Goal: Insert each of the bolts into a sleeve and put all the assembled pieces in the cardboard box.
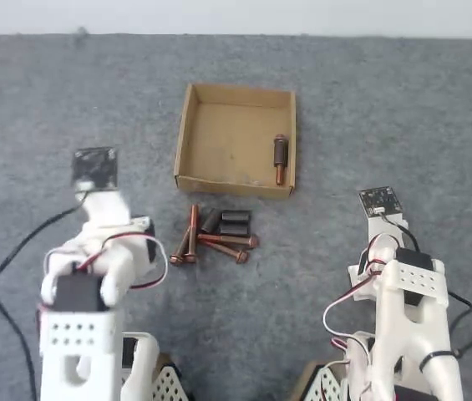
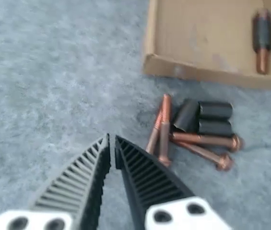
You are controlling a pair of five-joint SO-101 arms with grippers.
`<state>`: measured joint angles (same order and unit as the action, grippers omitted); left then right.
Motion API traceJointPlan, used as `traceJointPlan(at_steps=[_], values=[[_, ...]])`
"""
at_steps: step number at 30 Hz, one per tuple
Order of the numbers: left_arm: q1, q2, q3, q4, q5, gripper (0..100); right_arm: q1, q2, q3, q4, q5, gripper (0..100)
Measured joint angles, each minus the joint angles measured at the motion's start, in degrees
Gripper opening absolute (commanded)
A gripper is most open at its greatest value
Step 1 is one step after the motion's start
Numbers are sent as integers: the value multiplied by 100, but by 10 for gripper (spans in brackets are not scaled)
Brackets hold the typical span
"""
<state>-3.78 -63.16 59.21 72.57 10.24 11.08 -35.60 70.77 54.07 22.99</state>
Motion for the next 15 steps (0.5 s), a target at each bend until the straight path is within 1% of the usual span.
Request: traceJointPlan(at_steps=[4,7,10,15], values=[[510,703,-149,-53,123,12,0,0,0,0,0,9],[809,1134,-185,-343,431,12,0,0,18,-62,9,9],[1108,1556,-185,-624,492,13,0,0,18,-105,9,9],[1284,2400,-237,-1143,492,13,0,0,18,-105,123,9]])
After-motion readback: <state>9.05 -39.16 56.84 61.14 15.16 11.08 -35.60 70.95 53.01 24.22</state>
